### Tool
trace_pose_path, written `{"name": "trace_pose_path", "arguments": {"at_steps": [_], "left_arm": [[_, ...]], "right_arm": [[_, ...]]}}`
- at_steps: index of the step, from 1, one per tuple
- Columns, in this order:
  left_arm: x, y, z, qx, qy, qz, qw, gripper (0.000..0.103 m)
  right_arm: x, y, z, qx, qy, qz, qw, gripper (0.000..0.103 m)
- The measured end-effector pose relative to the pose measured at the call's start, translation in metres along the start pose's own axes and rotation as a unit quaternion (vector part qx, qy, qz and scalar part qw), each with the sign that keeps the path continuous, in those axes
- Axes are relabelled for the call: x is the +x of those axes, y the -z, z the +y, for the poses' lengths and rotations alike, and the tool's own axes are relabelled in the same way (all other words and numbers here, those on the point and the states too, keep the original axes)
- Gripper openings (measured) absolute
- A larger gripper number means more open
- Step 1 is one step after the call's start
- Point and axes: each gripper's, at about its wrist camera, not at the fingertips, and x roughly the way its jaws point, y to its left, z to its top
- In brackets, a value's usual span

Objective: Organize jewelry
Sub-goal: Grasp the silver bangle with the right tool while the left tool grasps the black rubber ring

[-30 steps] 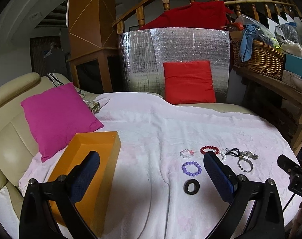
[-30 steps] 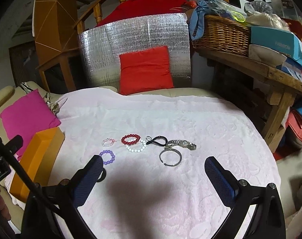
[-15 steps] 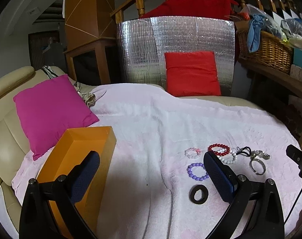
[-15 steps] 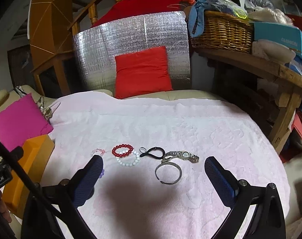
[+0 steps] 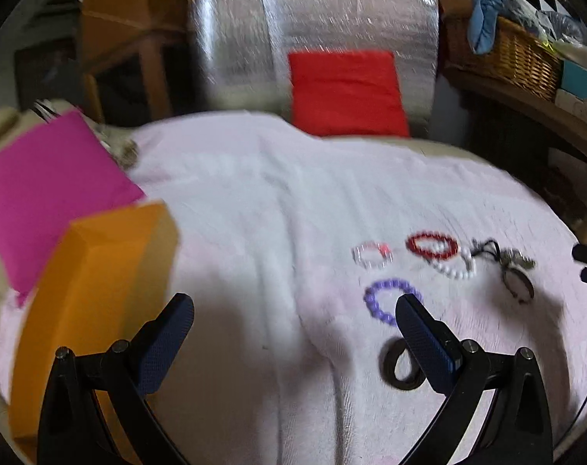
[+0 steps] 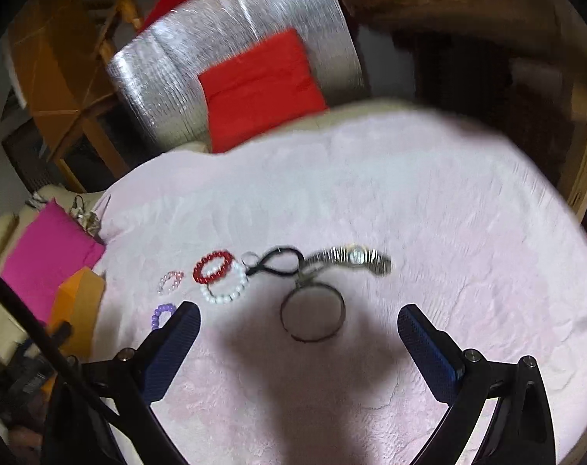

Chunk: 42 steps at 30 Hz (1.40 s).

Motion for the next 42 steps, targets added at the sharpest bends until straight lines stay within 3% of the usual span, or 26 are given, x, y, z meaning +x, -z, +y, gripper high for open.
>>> {"name": "trace_pose_path", "arguments": {"at_steps": [6,9,14,24,29,33,35,38,40,42], "left_arm": [[0.03,0.011,0.001,0.015,0.028,0.039,0.9987,0.103],[0.035,0.011,0.0,0.007,0.055,0.058,0.9968,0.103],[0.039,0.019,-0.012,0.001,0.097,0.098,0.9904,0.103],[0.05,0.029,-0.046,0.038,0.11,0.123,0.9855,0.103],[0.052,0.033,-0.062,0.067,0.107,0.124,0.9842,0.102],[0.056,0.036,-0.067,0.076,0.124,0.136,0.98,0.076],[0.059,0.039,-0.072,0.092,0.112,0.139,0.9797,0.07],[0.06,0.038,-0.071,0.102,0.107,0.132,0.9803,0.053],[0.059,0.035,-0.068,0.093,0.126,0.136,0.9783,0.023],[0.058,0.033,-0.066,0.084,0.142,0.141,0.9762,0.023]], "right_arm": [[0.026,-0.012,-0.038,0.08,-0.042,0.052,0.995,0.098],[0.047,-0.012,-0.032,0.076,-0.041,0.082,0.993,0.082],[0.074,-0.01,-0.011,0.019,-0.004,0.107,0.994,0.079],[0.108,0.009,0.028,-0.103,0.107,0.112,0.982,0.079],[0.107,0.014,0.035,-0.122,0.122,0.092,0.981,0.064],[0.104,0.013,0.031,-0.118,0.117,0.09,0.982,0.064],[0.1,0.012,0.031,-0.115,0.115,0.089,0.983,0.064],[0.091,0.012,0.025,-0.103,0.102,0.094,0.985,0.064],[0.083,0.01,0.022,-0.093,0.091,0.096,0.987,0.064],[0.073,0.008,0.02,-0.08,0.073,0.095,0.99,0.064]]}}
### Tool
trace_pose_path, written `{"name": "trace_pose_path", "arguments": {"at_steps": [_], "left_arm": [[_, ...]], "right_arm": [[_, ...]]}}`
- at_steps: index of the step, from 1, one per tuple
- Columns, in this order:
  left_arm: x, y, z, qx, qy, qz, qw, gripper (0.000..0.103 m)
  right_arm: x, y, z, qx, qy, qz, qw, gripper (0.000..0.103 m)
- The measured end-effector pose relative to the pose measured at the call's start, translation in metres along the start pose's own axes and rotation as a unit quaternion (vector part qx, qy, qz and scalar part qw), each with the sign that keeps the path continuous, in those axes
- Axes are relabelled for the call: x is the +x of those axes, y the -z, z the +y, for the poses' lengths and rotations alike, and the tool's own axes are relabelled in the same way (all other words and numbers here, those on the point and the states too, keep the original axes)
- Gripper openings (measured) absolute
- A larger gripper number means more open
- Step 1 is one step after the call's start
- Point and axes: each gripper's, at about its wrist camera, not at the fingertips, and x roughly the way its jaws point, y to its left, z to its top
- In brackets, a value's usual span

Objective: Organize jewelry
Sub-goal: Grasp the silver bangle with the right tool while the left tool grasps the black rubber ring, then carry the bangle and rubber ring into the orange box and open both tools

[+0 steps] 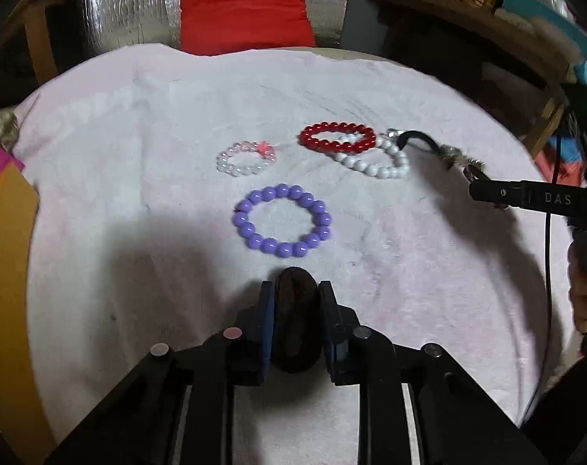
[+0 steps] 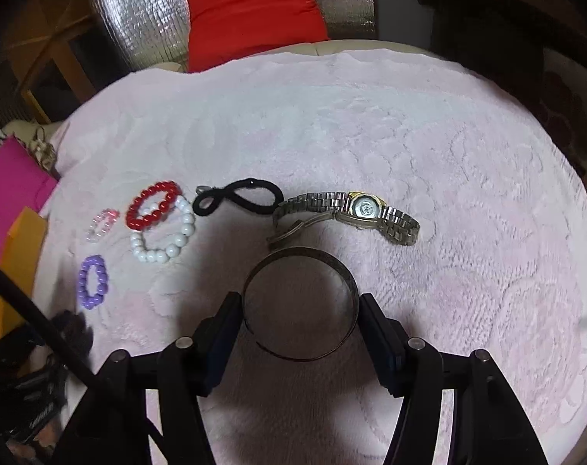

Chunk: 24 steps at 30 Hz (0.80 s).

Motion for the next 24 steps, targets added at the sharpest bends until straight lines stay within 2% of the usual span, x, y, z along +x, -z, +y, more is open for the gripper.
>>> {"name": "trace_pose_path", "arguments": {"at_steps": [5,8,13,15,18,20,23,24], "left_arm": [[-0.014,0.002,-0.002,0.009,0.017,-0.009,0.9998,0.018],[-0.035,0.003,0.005,0.002,0.026,-0.031,0.9992,0.017],[-0.088,0.012,0.031,-0.029,0.027,-0.085,0.9956,0.017],[-0.105,0.016,0.046,-0.045,0.018,-0.103,0.9935,0.017],[-0.138,0.026,0.077,-0.081,-0.009,-0.139,0.9869,0.017],[-0.161,0.039,0.105,-0.108,-0.056,-0.16,0.9797,0.017],[-0.176,0.061,0.144,-0.152,-0.111,-0.16,0.9691,0.018],[-0.177,0.074,0.164,-0.18,-0.132,-0.151,0.963,0.017]], "right_arm": [[-0.021,0.001,-0.007,0.028,-0.058,-0.007,0.998,0.064],[-0.032,0.002,0.0,0.035,-0.096,-0.016,0.995,0.064],[-0.049,0.006,0.039,0.011,-0.154,-0.034,0.987,0.064],[-0.057,0.011,0.067,-0.016,-0.174,-0.048,0.983,0.064],[-0.06,0.017,0.114,-0.052,-0.21,-0.055,0.975,0.064],[-0.059,0.022,0.151,-0.074,-0.243,-0.053,0.966,0.064],[-0.05,0.026,0.215,-0.11,-0.271,-0.037,0.956,0.064],[-0.047,0.025,0.232,-0.118,-0.28,-0.032,0.952,0.064]]}}
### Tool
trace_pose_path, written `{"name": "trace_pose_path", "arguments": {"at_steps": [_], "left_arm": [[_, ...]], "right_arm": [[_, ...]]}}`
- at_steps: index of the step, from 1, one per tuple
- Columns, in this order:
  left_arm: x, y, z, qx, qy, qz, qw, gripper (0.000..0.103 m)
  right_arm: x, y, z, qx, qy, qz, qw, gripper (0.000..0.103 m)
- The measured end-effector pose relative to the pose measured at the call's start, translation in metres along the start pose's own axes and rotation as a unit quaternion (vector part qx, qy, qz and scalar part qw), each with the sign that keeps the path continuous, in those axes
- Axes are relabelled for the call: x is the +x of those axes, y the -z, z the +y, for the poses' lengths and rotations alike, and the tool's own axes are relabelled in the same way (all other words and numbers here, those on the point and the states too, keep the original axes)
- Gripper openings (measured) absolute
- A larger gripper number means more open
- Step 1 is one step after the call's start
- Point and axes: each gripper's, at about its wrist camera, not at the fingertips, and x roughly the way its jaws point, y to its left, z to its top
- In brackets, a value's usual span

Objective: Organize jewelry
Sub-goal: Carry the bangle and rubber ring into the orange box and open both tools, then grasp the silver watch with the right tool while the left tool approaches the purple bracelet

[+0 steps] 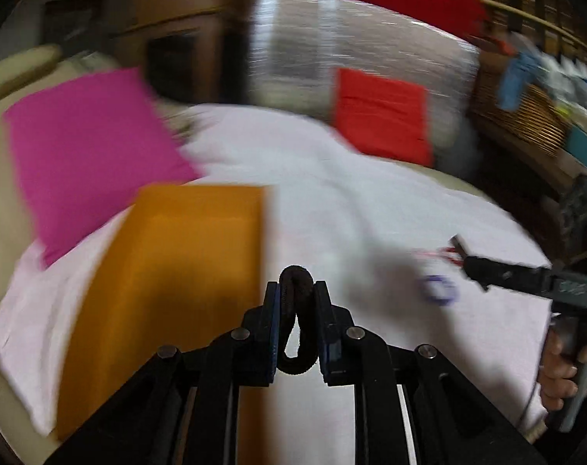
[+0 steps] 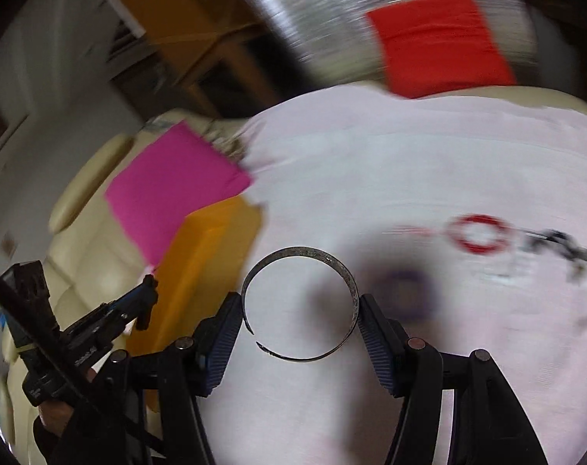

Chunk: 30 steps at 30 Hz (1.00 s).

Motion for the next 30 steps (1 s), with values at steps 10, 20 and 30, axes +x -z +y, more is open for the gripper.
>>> {"name": "trace_pose_path", "arguments": {"at_steps": [10,20,30], "left_arm": [[0.025,0.027,0.073,-0.086,-0.108,0.052,0.989,0.05],[0.024,0.014,0.037,-0.034,-0.127,0.026,0.991,0.066],[0.044,0.006,-0.077,0.059,-0.071,0.005,0.9957,0.07]], "right_arm": [[0.145,-0.026,0.112,-0.026,-0.049,0.063,0.996,0.071],[0.098,-0.017,0.058,0.017,-0.024,0.023,0.999,0.078],[-0.041,-0.002,-0.097,0.133,0.055,-0.034,0.989,0.077]]}}
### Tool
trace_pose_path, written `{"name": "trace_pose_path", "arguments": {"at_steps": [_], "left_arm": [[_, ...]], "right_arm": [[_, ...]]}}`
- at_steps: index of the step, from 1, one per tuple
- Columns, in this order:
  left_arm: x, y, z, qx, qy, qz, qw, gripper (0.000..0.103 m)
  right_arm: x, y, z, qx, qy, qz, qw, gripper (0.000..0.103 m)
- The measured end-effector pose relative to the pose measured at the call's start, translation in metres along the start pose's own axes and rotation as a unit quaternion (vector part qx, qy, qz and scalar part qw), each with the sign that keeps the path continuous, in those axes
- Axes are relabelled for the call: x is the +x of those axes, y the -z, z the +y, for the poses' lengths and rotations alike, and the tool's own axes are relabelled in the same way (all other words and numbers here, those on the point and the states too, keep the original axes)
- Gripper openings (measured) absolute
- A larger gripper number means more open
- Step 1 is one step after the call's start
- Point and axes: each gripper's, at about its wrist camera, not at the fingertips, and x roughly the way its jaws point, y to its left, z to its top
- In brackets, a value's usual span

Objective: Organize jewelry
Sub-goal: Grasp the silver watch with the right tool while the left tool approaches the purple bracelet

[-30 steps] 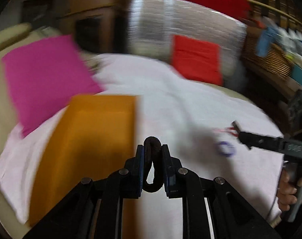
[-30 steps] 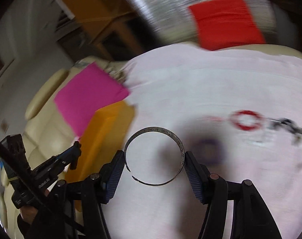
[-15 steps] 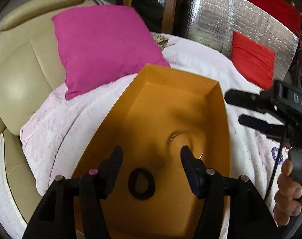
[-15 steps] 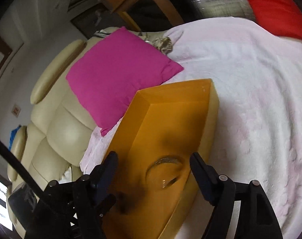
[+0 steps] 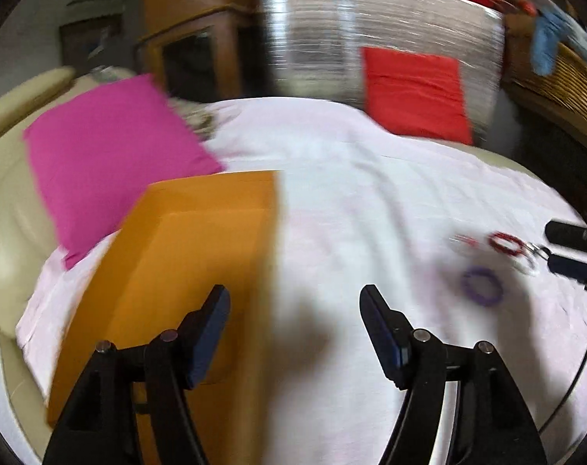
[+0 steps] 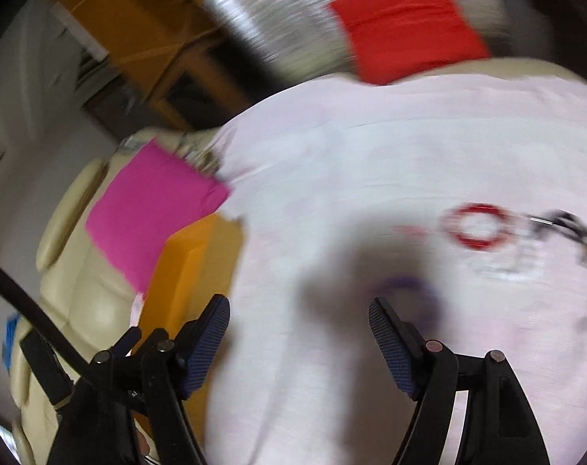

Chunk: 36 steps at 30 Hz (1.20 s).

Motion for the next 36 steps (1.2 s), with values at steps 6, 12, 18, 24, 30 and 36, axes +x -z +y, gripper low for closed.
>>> {"name": "trace_pose_path", "arguments": {"at_steps": [6,12,18,24,30,36], "left_arm": [[0.027,-0.003,-0.055,0.024,0.086,0.038,0.9953,0.07],[0.038,-0.006,-0.085,0.036,0.116,0.039,0.9918,0.07],[0.046,-0.004,-0.111,0.059,0.128,0.048,0.9888,0.07],[0.051,0.007,-0.133,0.084,0.132,0.069,0.9853,0.07],[0.054,0.016,-0.137,0.101,0.123,0.081,0.984,0.071],[0.052,0.018,-0.138,0.106,0.124,0.078,0.9835,0.071]], "right_arm": [[-0.058,-0.011,-0.102,0.122,0.016,-0.06,0.991,0.077],[-0.079,-0.02,-0.168,0.222,0.004,-0.081,0.972,0.077],[-0.082,-0.018,-0.198,0.267,0.02,-0.082,0.96,0.077],[-0.081,-0.016,-0.212,0.278,0.033,-0.079,0.957,0.077],[-0.081,-0.017,-0.22,0.28,0.044,-0.079,0.956,0.077],[-0.074,-0.018,-0.241,0.296,0.049,-0.082,0.95,0.075]]}}
